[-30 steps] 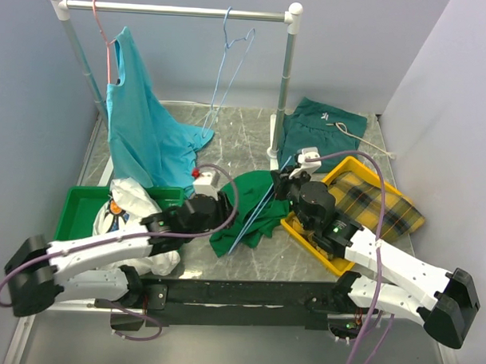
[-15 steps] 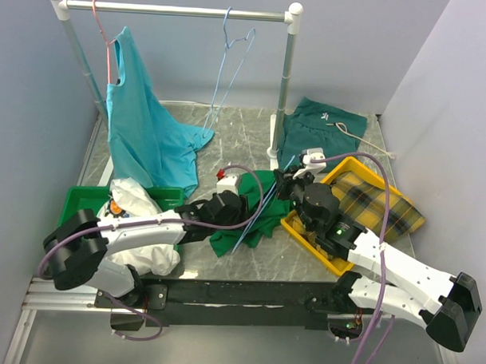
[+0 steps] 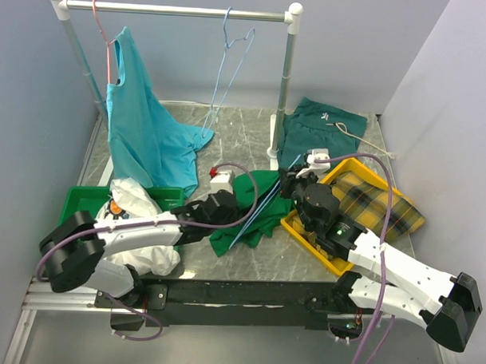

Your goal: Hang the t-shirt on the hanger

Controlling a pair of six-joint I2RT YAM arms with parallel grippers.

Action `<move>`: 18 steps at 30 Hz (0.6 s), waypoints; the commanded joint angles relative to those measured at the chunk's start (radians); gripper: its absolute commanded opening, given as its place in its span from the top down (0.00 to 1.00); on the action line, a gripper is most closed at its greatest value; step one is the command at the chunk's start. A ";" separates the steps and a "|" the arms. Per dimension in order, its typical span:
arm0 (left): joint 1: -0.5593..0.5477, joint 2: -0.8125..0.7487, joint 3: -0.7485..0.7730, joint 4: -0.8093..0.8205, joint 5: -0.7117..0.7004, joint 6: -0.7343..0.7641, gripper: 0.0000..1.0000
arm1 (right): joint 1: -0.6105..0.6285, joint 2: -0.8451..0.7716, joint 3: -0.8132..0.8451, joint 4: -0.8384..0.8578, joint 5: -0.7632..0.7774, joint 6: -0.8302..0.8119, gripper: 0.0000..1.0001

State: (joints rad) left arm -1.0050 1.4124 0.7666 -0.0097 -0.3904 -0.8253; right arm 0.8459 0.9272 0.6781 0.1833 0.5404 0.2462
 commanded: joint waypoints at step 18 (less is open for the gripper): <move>0.052 -0.527 -0.153 0.013 0.108 -0.038 0.99 | 0.010 0.153 0.274 0.048 0.478 -0.022 1.00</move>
State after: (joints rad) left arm -0.9577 0.9565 0.6037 0.0528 -0.2985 -0.8516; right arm 0.8585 1.0718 0.8497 0.1822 0.8742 0.2699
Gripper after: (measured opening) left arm 0.028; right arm 0.067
